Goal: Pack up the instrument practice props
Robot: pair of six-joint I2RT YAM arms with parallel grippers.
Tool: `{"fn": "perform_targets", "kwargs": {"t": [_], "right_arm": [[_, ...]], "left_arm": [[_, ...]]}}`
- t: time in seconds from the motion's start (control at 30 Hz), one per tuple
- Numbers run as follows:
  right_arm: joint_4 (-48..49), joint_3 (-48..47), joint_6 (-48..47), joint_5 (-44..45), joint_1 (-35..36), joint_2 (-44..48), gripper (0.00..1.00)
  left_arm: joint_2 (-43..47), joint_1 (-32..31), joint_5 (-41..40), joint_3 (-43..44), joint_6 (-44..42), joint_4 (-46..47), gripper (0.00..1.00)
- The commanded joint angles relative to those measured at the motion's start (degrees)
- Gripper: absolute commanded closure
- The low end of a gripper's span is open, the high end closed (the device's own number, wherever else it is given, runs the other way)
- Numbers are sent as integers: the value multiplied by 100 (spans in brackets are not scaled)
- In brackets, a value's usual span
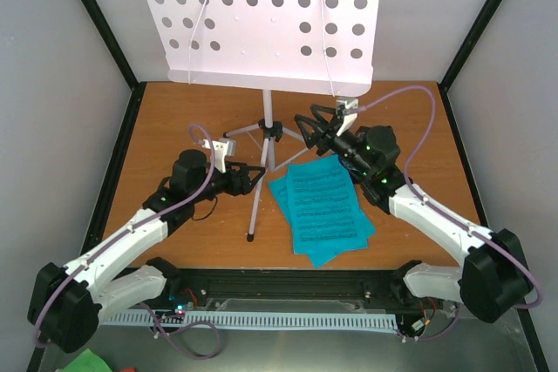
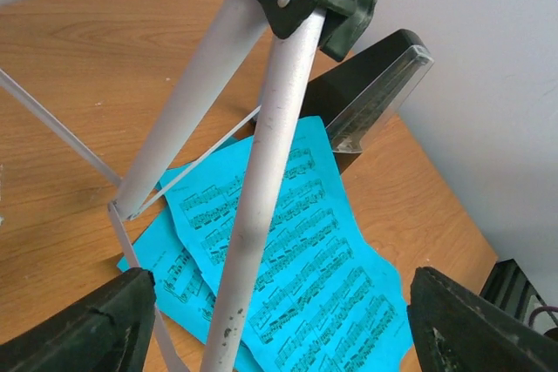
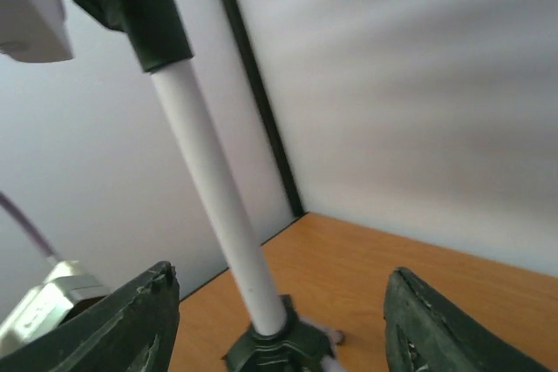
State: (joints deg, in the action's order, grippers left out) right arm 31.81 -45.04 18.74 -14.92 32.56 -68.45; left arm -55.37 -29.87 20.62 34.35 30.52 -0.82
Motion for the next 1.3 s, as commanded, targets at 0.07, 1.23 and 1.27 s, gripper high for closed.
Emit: {"fn": "perform_targets", "kwargs": {"t": [0.07,1.23,1.27], "right_arm": [[498,-829,71,-1765,-92,-731,39],[-1060,-4032,-598,-3355,-338,-2755,60],[-1088,-4057,-611,-3378,-339,-2774,61]], "left_arm": [[-320,34,91,106,38,478,26],[-1595,34,236,609,-712,662,56],[-1617,34,234,623,-722,655,58]]}}
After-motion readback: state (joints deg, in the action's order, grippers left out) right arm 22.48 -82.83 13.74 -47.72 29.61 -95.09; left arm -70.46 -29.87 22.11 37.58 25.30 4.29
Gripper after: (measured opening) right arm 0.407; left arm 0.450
